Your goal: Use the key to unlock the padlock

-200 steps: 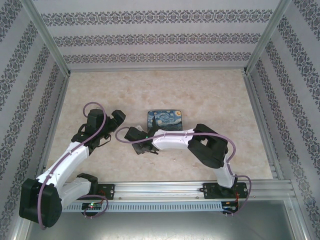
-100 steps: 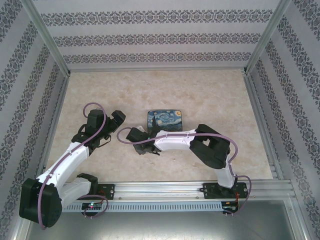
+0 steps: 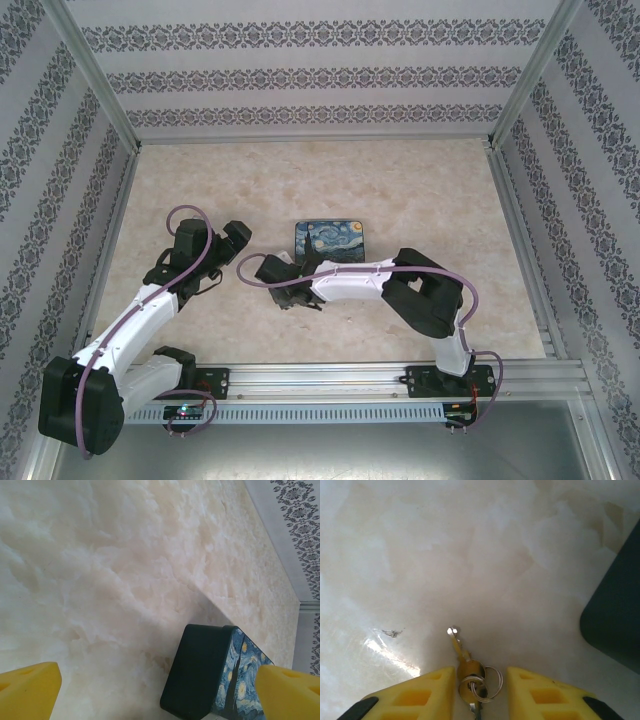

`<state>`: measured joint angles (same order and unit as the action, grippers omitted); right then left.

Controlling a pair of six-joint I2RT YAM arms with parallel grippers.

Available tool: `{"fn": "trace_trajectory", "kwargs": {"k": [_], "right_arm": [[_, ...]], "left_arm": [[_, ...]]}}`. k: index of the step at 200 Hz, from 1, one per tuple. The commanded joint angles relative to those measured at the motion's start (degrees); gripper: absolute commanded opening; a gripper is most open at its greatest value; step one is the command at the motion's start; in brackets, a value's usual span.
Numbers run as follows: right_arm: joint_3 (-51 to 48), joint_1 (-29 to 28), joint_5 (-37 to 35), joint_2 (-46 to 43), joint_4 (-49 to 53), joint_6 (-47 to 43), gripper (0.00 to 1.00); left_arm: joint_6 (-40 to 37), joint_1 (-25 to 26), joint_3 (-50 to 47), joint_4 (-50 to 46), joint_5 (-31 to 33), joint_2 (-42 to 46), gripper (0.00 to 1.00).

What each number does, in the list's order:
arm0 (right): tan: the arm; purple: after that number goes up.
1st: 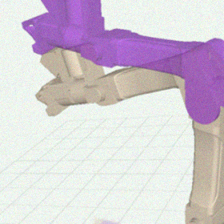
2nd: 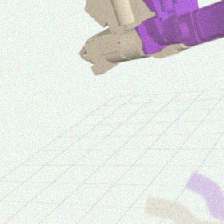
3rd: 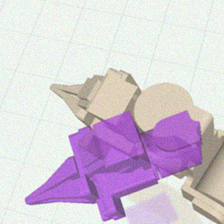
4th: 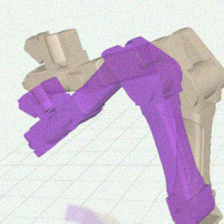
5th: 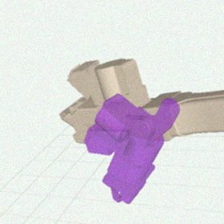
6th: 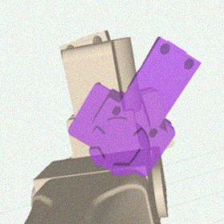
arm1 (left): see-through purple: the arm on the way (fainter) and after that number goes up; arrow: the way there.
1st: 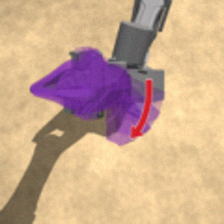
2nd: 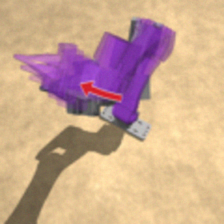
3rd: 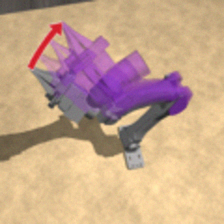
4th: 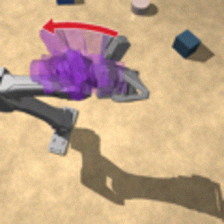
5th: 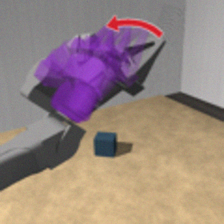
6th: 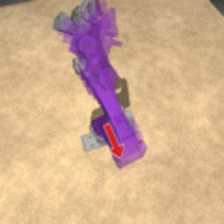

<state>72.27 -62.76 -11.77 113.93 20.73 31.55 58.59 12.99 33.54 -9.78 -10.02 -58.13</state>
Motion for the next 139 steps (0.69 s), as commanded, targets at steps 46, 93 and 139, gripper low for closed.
{"fn": "trace_trajectory", "kwargs": {"k": [46,93,139], "right_arm": [[-6.2,2.6,5.5,-2.8,-2.2,-0.5,0.0],[-9.9,4.5,10.6,-11.8,-4.6,-0.8,0.0],[-16.0,8.4,20.5,-22.0,-11.0,0.2,0.0]], "left_arm": [[0.0,-0.7,-1.1,2.6,-1.6,0.3,0.99],[-1.1,-0.7,-0.6,2.1,-2.8,0.2,0.99],[-2.4,-0.7,0.0,5.5,-10.0,-0.2,0.99]]}}
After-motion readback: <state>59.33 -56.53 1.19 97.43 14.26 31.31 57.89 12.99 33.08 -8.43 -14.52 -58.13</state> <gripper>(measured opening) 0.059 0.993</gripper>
